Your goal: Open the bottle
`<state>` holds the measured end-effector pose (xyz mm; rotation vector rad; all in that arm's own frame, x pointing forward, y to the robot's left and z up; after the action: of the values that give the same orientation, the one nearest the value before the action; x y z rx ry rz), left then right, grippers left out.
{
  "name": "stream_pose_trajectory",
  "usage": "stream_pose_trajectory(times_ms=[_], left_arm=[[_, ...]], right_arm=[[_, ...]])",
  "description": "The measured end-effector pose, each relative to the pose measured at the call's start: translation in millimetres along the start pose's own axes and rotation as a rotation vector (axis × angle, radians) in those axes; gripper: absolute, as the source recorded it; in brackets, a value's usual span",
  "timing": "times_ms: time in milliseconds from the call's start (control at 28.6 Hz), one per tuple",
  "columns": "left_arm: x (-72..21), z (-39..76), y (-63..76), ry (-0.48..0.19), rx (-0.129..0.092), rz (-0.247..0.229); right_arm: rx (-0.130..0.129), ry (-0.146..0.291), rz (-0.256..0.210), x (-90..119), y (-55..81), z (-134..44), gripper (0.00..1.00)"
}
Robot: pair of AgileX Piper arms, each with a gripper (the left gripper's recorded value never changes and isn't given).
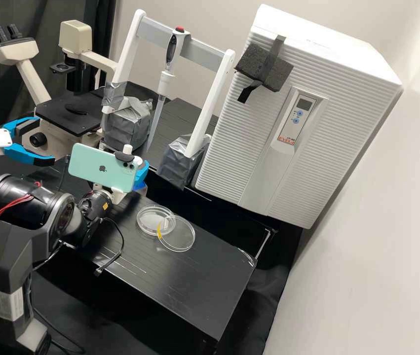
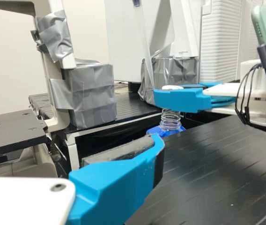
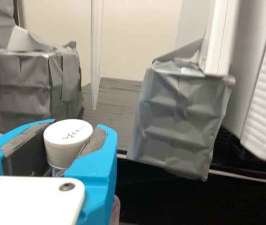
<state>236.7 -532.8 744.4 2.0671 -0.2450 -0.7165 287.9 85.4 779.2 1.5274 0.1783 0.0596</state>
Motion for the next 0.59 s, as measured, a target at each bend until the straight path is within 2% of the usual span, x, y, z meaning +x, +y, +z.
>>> stream_pose_trajectory(times_ms=[140,349,594], left_arm=[[0.1,-1.2,0.5,0.016,-0.012,0.007],[0.3,-0.2,0.3,0.012,-0.012,0.006],[0.3,-0.2,0.3,0.012,-0.012,0.006]], right_arm=[[0.002,0.017,0.013,-1.2,4.0,-4.8,0.0],[0.007,0.061,0.025,-10.8,6.3,-15.2,0.0],[0.008,0.082,-0.008,-34.8,0.5,-19.2,0.0]])
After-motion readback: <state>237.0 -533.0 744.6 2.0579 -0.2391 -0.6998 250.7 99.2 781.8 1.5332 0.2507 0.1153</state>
